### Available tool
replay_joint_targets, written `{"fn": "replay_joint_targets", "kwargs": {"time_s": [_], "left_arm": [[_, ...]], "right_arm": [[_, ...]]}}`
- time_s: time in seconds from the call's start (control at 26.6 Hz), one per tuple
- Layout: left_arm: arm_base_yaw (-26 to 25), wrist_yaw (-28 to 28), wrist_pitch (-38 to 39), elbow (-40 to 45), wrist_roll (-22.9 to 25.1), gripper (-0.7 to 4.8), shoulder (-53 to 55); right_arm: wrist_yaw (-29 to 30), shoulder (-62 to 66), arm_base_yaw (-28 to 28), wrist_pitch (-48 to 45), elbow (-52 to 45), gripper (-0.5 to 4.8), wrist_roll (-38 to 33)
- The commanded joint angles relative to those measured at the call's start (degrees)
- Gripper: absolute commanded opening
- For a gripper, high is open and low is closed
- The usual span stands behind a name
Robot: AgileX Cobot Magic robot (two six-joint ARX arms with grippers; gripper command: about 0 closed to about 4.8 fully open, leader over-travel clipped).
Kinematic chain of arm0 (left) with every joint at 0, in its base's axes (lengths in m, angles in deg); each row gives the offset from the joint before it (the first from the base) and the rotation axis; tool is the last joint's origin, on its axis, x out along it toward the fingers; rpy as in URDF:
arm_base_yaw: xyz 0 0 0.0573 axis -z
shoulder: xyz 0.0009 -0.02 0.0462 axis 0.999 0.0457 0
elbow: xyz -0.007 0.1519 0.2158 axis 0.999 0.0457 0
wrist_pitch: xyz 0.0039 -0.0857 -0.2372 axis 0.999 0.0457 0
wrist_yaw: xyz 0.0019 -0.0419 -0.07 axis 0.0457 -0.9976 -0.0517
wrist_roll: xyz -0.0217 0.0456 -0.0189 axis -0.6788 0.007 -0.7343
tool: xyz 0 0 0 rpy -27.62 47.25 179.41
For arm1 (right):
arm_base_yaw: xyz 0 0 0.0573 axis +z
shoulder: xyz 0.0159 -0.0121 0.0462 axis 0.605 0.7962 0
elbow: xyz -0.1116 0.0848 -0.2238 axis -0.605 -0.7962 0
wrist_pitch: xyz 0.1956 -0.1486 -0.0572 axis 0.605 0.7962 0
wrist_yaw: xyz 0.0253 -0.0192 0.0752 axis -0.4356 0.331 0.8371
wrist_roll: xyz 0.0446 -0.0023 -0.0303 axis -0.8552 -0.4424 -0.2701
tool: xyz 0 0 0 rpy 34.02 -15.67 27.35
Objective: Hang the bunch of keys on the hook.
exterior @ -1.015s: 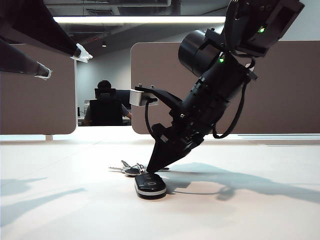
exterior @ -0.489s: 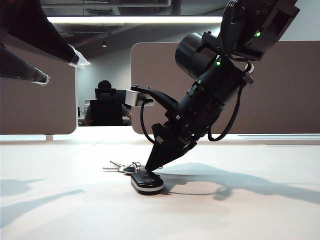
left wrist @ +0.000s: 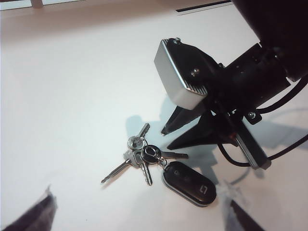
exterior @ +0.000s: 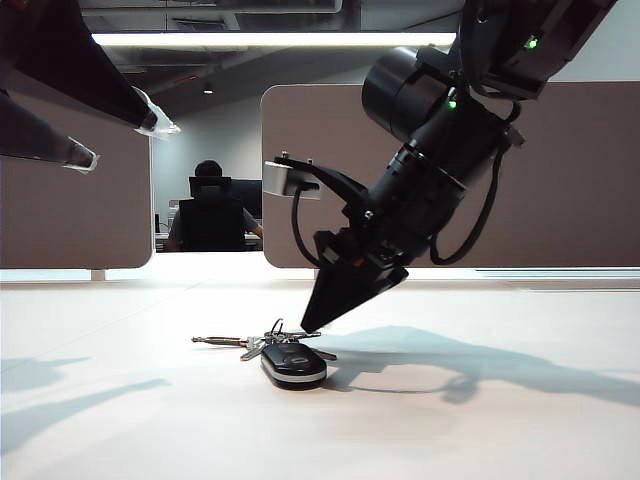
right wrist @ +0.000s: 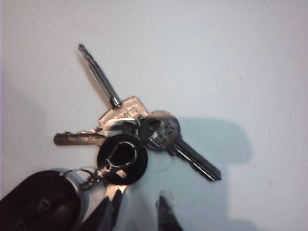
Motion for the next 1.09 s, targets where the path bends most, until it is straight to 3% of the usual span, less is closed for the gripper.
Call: {"fn": "replay_joint_targets", "kwargs": {"time_s": [0.04,0.3,0.71,0.79,0.9,1.09], "left_arm": [[0.04,0.13,-0.20,-0.42,0.22,4.79,-0.09],[0.04,0.13,1.07,-0.42,0.22,4.79,-0.09],[0.04,0.09,1.44,-0.42,0.20,4.79,-0.09],[0.04,0.09,1.60,-0.42,0.22,4.79,-0.09],[0.04,0.09,1.92,-0.42,0.22,4.79,-0.09],[0.04,0.09,2.34,-0.42,0.20,4.79,-0.09]], "right_arm": [[1.57,-0.20,0.15,-0.81,0.04,1.63,-1.20],[2.36,0.17,0.31,-1.36,0.02,1.85,-1.77],[-2.54,4.15,2.29,-1.01,0.02,1.84,-1.73],[-2.82,4.52,2.45,-0.46,0.02,1.54,-1.73],[-2.84,4.76,2.60,0.46,0.02,-0.12,-1.66],[-4.33,4.76,2.62,0.63,0.00,-0.06,-1.77]]}}
